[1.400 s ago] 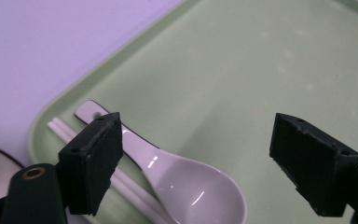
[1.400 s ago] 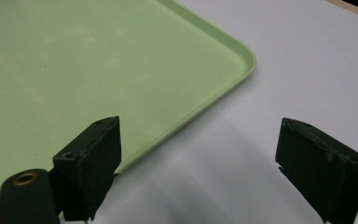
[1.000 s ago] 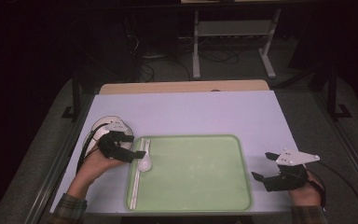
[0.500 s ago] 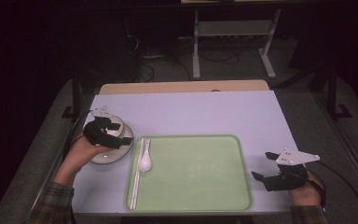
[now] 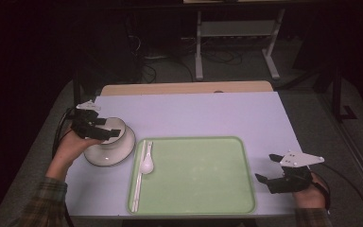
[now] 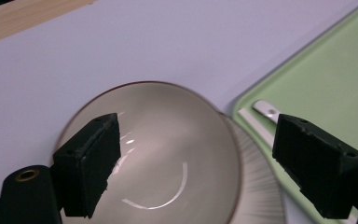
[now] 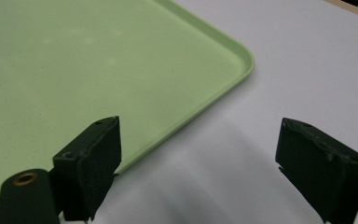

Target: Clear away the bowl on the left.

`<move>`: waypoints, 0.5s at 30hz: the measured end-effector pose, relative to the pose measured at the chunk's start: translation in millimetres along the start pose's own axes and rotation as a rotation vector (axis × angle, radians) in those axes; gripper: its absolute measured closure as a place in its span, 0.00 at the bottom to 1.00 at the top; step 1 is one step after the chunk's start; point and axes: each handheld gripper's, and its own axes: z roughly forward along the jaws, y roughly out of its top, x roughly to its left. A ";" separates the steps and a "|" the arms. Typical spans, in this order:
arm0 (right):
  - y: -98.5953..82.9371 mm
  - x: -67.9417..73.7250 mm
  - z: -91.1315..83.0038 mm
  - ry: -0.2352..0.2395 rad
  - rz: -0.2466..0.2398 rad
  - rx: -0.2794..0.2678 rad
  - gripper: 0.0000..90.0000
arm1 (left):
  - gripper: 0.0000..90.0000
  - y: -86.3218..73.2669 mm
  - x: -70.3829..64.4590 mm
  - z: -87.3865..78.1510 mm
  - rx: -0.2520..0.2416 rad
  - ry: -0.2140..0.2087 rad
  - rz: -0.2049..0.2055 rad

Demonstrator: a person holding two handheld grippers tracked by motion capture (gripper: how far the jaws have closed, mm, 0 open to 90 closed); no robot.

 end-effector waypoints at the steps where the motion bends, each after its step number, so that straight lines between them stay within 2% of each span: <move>1: 0.1 0.1 0.0 0.000 -0.001 0.000 0.15 | 0.16 -1.0 3.6 -0.1 -0.002 0.013 -0.011; 7: -0.1 -0.1 0.5 0.001 0.000 0.004 0.15 | 0.17 -8.2 27.3 0.8 0.017 0.077 -0.076; 12: 0.1 -0.1 0.6 0.001 0.000 0.003 0.15 | 0.22 -16.4 43.2 10.3 0.083 0.124 -0.116; 15: -0.1 0.0 0.4 0.000 0.001 0.003 0.15 | 0.31 -24.3 51.0 16.8 0.119 0.121 -0.158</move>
